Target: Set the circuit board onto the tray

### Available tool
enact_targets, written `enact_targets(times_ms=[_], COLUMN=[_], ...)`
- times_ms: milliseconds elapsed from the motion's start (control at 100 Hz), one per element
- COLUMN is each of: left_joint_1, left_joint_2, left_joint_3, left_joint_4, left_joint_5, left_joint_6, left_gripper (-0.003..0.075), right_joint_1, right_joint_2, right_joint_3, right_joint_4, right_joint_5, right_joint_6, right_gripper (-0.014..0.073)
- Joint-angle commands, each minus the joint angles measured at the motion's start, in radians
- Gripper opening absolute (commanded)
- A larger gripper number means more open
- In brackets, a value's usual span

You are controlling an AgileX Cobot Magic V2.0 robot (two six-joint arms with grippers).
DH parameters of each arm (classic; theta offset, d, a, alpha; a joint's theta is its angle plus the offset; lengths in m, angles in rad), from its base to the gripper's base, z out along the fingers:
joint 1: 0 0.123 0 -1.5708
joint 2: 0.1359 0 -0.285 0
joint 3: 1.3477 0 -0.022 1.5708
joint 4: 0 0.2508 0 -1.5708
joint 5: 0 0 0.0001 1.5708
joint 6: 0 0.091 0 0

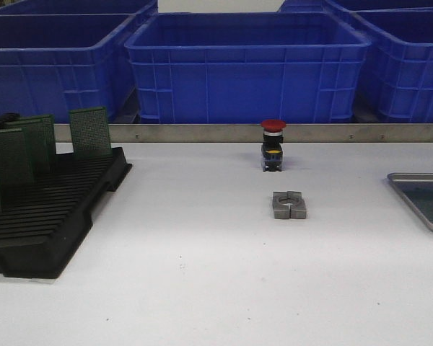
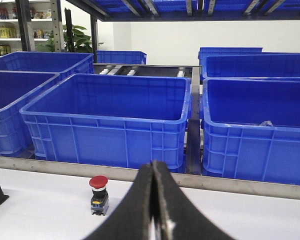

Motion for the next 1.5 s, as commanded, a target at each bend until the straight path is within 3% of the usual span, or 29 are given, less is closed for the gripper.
enact_targets(times_ms=[0, 330, 1490], left_joint_1=[0.029, 0.163, 0.164], left_joint_2=[-0.038, -0.236, -0.290], left_joint_3=[0.006, 0.170, 0.223], left_joint_4=[0.008, 0.006, 0.016], left_joint_5=[-0.092, -0.090, -0.060], left_joint_6=[-0.018, -0.033, -0.033], left_gripper=[-0.0018, -0.0018, -0.0018], right_joint_1=[0.001, 0.001, 0.001], right_joint_2=[0.008, 0.008, 0.008], right_joint_3=[-0.028, -0.028, -0.028], right_joint_4=[0.012, 0.012, 0.012], right_joint_5=[-0.039, -0.039, -0.039], right_joint_6=[-0.011, -0.011, -0.011], right_gripper=[-0.0068, -0.0068, -0.0068])
